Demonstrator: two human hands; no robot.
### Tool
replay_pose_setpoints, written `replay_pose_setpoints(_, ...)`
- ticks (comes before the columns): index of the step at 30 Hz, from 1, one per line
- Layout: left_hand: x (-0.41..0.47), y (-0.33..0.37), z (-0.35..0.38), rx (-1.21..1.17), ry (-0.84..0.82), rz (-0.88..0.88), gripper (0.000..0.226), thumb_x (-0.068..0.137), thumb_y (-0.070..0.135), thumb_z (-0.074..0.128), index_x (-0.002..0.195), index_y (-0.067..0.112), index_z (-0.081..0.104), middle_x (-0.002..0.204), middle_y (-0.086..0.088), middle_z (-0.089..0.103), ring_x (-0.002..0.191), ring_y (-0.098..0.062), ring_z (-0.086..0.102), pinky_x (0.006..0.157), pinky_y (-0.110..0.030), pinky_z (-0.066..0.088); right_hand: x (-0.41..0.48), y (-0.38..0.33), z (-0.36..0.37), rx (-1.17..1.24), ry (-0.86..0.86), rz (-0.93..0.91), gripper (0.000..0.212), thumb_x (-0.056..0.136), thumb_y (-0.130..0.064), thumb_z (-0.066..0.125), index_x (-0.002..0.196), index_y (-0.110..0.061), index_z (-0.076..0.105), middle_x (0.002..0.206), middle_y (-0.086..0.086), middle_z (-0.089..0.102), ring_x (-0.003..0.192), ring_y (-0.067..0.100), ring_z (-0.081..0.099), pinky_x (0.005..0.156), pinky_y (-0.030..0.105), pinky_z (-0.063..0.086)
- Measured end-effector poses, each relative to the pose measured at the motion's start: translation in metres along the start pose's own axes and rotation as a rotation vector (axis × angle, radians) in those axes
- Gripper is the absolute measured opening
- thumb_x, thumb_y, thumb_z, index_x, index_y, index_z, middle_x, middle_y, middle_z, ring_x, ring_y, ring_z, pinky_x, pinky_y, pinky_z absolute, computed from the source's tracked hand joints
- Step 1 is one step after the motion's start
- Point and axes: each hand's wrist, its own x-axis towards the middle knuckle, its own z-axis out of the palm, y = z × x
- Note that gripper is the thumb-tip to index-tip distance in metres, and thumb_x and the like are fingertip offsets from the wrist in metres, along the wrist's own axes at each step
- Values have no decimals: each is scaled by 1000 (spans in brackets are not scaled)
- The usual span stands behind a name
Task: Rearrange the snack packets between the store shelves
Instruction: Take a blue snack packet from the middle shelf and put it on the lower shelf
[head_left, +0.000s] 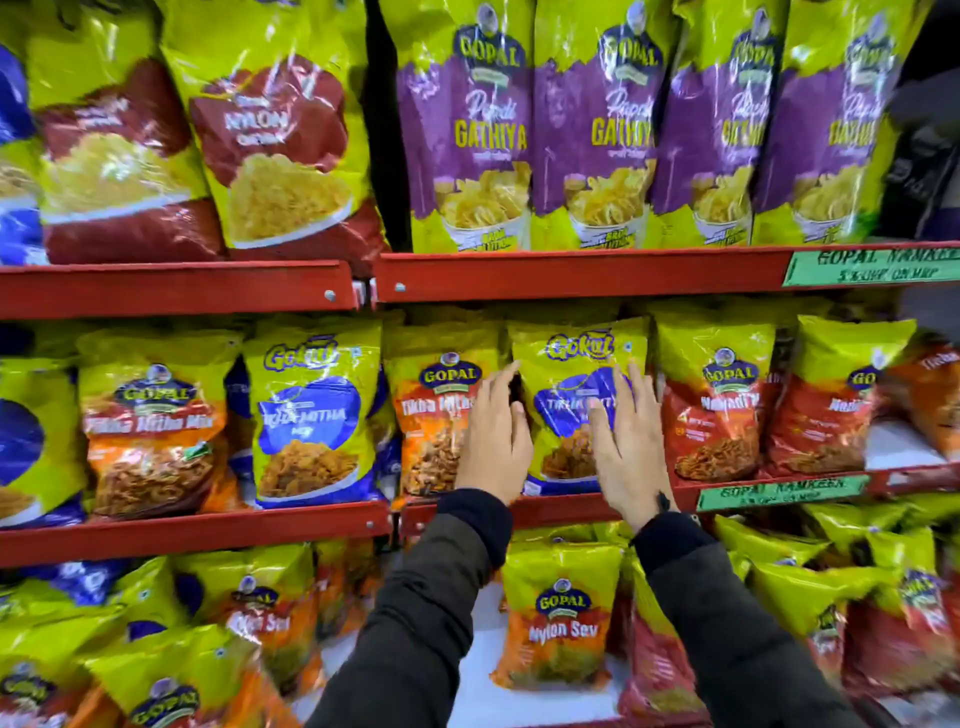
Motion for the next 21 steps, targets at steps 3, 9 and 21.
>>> replay_pose_setpoints(3, -2, -10, 36, -168, -161, -313, 48, 102, 11, 38, 150, 10, 30, 155, -9, 34, 144, -19, 30, 117, -20, 18, 10, 34, 5, 213, -53, 243, 62, 104, -35, 35, 158, -8, 21, 168, 12, 19, 157, 25, 12, 127, 36, 9)
replay_pose_setpoints(9, -4, -24, 87, -446, -223, -788, 52, 105, 37, 30, 152, 16, 25, 161, -5, 26, 149, -22, 24, 118, -32, 19, 22, 76, 14, 458, -247, 522, 64, 104, -31, 45, 158, -7, 20, 162, 10, 32, 151, 24, 29, 113, 29, 25)
replay_pose_setpoints(21, -10, 3, 74, -442, 41, -543, 55, 97, 53, 40, 142, 22, 46, 147, 3, 50, 137, -12, 44, 115, -38, 35, 6, 63, -13, 497, 11, 188, 52, 91, -56, 52, 134, -26, 54, 133, -3, 64, 126, 15, 57, 107, 36, 43)
